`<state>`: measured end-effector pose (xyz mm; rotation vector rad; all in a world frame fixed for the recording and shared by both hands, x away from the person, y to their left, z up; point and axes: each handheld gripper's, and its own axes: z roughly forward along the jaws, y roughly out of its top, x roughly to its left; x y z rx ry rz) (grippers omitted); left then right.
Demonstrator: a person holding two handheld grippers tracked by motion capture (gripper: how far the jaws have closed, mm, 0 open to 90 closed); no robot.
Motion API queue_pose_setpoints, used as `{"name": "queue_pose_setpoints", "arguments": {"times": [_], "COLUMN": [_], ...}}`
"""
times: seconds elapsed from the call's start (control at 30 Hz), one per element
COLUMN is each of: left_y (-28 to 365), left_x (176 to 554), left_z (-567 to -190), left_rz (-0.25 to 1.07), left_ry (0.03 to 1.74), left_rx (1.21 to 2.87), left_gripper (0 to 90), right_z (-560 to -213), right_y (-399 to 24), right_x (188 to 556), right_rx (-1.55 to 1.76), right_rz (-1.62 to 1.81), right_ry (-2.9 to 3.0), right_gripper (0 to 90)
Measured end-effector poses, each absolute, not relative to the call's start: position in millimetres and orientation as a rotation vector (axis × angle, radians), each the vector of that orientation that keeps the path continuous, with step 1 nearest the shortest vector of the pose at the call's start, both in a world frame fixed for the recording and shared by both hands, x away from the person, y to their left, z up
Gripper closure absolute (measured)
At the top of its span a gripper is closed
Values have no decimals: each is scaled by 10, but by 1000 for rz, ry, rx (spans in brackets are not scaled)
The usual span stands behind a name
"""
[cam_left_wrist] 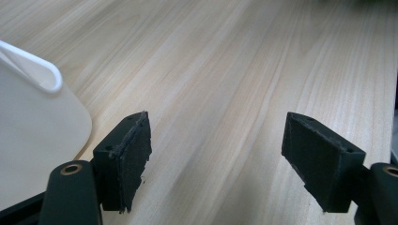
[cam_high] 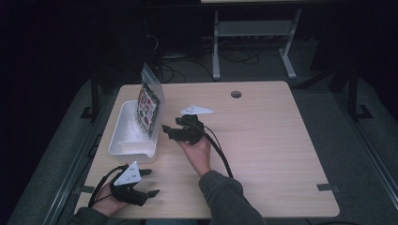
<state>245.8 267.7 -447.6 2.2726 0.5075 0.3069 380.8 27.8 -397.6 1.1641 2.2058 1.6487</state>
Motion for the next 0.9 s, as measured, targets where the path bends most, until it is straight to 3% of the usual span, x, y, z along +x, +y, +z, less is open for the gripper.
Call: {"name": "queue_pose_setpoints", "arguments": {"times": [0.9], "left_y": [2593], "left_x": [2475], "left_z": [-4500], "left_rz": [291], "left_ry": [493], "left_rx": [2284], "left_gripper": [238], "right_z": [-3969], "right_y": [-607], "right_x": [3608], "right_rx": [1097], "right_rz": [1648], "right_ry": [2243], "right_gripper": [296]}}
